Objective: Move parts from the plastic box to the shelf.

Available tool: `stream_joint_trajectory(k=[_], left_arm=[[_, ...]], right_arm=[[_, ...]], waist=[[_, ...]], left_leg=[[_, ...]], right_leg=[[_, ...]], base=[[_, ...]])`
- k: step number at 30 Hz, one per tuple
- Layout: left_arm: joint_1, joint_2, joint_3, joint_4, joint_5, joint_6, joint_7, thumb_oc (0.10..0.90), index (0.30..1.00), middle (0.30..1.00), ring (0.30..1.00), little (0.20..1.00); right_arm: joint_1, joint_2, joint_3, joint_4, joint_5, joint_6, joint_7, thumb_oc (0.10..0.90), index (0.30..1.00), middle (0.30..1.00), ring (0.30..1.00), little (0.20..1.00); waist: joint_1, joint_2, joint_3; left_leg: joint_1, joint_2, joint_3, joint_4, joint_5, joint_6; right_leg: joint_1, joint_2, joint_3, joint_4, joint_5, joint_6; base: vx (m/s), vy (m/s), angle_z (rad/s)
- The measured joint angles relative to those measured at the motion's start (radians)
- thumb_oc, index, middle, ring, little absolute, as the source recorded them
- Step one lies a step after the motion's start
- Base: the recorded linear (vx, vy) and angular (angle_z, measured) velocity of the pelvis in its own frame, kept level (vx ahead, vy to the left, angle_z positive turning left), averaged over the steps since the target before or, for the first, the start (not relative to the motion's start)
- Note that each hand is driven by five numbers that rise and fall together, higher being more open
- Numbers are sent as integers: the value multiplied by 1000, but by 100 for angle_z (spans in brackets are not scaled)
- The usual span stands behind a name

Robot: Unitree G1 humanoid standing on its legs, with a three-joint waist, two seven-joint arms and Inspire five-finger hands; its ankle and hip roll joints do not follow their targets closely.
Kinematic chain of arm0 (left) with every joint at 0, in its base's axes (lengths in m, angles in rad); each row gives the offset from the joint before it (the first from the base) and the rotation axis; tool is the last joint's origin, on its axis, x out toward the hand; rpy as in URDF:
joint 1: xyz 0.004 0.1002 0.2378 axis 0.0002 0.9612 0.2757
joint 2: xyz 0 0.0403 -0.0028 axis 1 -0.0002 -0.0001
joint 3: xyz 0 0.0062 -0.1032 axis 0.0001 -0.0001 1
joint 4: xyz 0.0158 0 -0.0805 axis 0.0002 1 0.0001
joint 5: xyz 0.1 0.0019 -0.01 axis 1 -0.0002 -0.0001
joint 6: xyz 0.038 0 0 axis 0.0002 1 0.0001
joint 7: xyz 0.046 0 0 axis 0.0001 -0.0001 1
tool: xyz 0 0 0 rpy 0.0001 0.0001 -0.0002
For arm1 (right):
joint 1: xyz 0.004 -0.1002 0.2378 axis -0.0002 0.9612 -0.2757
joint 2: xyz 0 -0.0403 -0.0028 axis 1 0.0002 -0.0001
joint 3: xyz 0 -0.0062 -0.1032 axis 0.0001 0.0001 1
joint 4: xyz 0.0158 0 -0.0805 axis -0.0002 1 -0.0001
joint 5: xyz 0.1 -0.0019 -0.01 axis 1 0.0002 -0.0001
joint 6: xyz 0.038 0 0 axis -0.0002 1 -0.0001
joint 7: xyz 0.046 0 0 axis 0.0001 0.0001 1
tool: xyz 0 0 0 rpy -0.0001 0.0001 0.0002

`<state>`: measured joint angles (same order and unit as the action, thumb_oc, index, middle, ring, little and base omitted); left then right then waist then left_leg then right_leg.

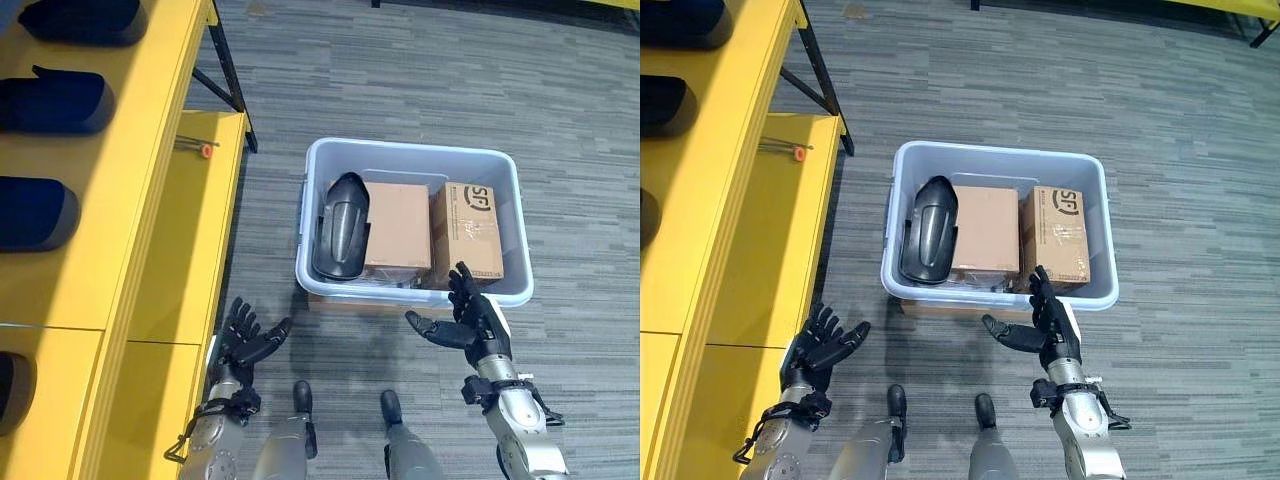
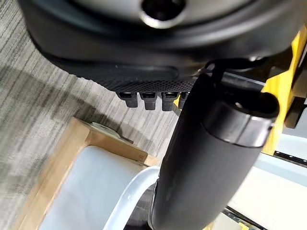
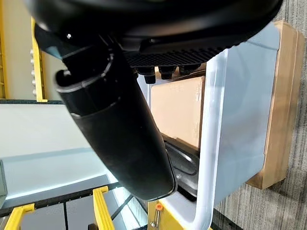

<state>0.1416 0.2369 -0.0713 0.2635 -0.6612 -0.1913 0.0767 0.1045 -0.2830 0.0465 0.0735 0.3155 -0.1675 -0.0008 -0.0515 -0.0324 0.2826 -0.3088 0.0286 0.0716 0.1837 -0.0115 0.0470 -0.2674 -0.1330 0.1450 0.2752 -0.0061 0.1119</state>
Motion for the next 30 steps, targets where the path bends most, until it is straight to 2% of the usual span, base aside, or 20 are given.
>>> stream_joint_trajectory(k=[1, 2, 3, 4, 6, 7, 9, 10, 12, 13, 14, 15, 16, 17, 18, 22, 26, 30], left_arm=[[-2, 4, -6, 5, 0, 2, 0, 900, 1000, 1000, 1000, 1000], [0, 13, -14, 3, 1, 2, -2, 900, 1000, 1000, 1000, 1000], [6, 18, -16, 3, 1, 3, 0, 900, 1000, 1000, 1000, 1000], [5, 20, -14, 1, 1, 2, 0, 900, 1000, 1000, 1000, 1000], [16, 22, -7, 2, 1, 1, 2, 900, 1000, 1000, 1000, 1000], [24, 26, 0, 2, 0, -4, 5, 900, 1000, 1000, 1000, 1000], [21, 31, 8, 21, 0, -4, 7, 900, 1000, 1000, 1000, 1000], [13, 24, 8, 41, 0, -5, 7, 900, 1000, 1000, 1000, 1000], [18, 18, 17, 45, -1, -5, 12, 900, 1000, 1000, 1000, 1000], [19, 24, 3, 42, -1, -6, 17, 900, 1000, 1000, 1000, 1000], [20, 16, 2, 38, -1, -6, 17, 900, 1000, 1000, 1000, 1000], [24, 20, 0, 31, -3, -6, 21, 900, 1000, 1000, 1000, 1000], [33, 15, -3, 22, -3, -6, 21, 900, 1000, 1000, 1000, 1000], [36, 12, -7, 13, -3, -6, 22, 900, 1000, 1000, 1000, 1000], [54, 6, -12, 8, -3, -4, 18, 900, 1000, 1000, 1000, 1000], [67, -30, -19, -2, -3, -3, 10, 900, 1000, 1000, 1000, 1000], [65, -29, -18, -10, -3, -4, -1, 900, 1000, 1000, 1000, 1000], [67, -21, -11, -46, -3, -5, -3, 900, 1000, 1000, 1000, 1000]], right_arm=[[0, 3, 1, -4, -1, -2, 0, 900, 1000, 1000, 1000, 1000], [6, 1, 11, -11, -1, -3, -1, 900, 1000, 1000, 1000, 1000], [7, 3, 22, -12, -2, -2, 1, 900, 1000, 1000, 1000, 1000], [13, 1, 27, -19, -2, -2, 3, 900, 1000, 1000, 1000, 1000], [12, 2, 48, -25, -2, -2, 5, 900, 1000, 1000, 1000, 1000], [6, 2, 62, -27, -2, -1, 5, 900, 1000, 1000, 1000, 1000], [-8, 1, 68, -30, -3, -1, 3, 900, 1000, 1000, 1000, 1000], [-5, 1, 70, -29, -20, 1, 1, 900, 1000, 1000, 1000, 1000], [3, 1, 77, -31, -38, 0, 2, 900, 1000, 1000, 1000, 1000], [23, 1, 77, -32, -41, 0, 1, 900, 1000, 1000, 1000, 1000], [25, -1, 79, -30, -42, 2, 2, 900, 1000, 1000, 1000, 1000], [31, -1, 79, -31, -46, 3, 3, 900, 1000, 1000, 1000, 1000], [28, -5, 76, -28, -48, 1, 3, 900, 1000, 1000, 1000, 1000], [11, -12, 76, -26, -50, 6, 2, 900, 1000, 1000, 1000, 1000], [-26, -28, 75, -26, -50, 7, 2, 900, 1000, 1000, 1000, 1000], [-51, -82, 47, -31, -51, 7, 0, 900, 1000, 1000, 1000, 1000], [-81, -115, 38, -41, -96, 7, -17, 900, 1000, 1000, 1000, 1000], [-145, -239, 39, -77, -197, -1, -37, 900, 1000, 1000, 1000, 1000]], waist=[[-5, 1, 0], [2, 2, 0], [-1, 6, 1], [3, 13, 4], [9, 19, 5], [10, 20, 5], [3, 22, 15], [2, 9, 20], [3, -8, 24], [-1, -33, 23], [7, -45, 21], [5, -65, 14], [6, -76, 10], [4, -63, 11], [2, -41, 16], [1, -21, 16], [2, -7, 17], [12, 19, 27]], left_leg=[[7, -19, 2, 0, -4, 8], [17, -16, 6, 7, -14, 19], [32, -21, 11, -2, -23, 35], [43, -22, 10, -7, -24, 44], [69, -29, 20, -46, -7, 46], [76, -31, 23, -70, 5, 31], [76, -34, 29, -83, 23, 31], [88, -44, 27, -89, 16, 19], [105, -50, 16, -95, 15, 13], [116, -64, -10, -100, 19, 5], [118, -68, -24, -105, 9, -13], [114, -73, -40, -105, 10, -24], [101, -72, -63, -101, 13, -37], [88, -52, -65, -101, 14, -39], [78, -20, -77, -110, 27, -70], [106, 53, -105, -178, 58, -114], [119, 82, -109, -220, 73, -136], [95, 94, -137, -246, 93, -146]], right_leg=[[-20, 1, -11, 45, 8, 0], [-41, -16, -37, 104, 8, -6], [-40, -36, -98, 127, 17, -18], [-46, -45, -121, 131, 10, -27], [-34, -76, -165, 59, -8, -17], [-19, -91, -178, -87, -3, 3], [-29, -123, -190, -201, 47, 26], [-23, -158, -216, -300, 102, 43], [-3, -174, -226, -332, 139, 43], [18, -180, -214, -317, 143, 41], [28, -180, -216, -305, 143, 42], [44, -171, -231, -294, 150, 39], [68, -155, -239, -308, 164, 65], [57, -134, -242, -309, 168, 53], [55, -101, -258, -316, 167, 39], [84, -28, -304, -354, 160, -4], [82, 2, -312, -360, 153, -20], [61, 14, -339, -360, 147, -28]], base=[[99, 97, 3], [159, 102, -3], [126, 33, -10], [173, -76, -16], [159, -150, -18], [146, -222, -19], [173, -226, -3], [106, -102, 14], [126, -169, 35], [185, -285, 58], [175, -294, 70], [129, -242, 62], [123, -249, 48], [106, -222, 25], [64, -131, 4], [81, -193, 9], [21, -128, 0], [4, -132, 17]])
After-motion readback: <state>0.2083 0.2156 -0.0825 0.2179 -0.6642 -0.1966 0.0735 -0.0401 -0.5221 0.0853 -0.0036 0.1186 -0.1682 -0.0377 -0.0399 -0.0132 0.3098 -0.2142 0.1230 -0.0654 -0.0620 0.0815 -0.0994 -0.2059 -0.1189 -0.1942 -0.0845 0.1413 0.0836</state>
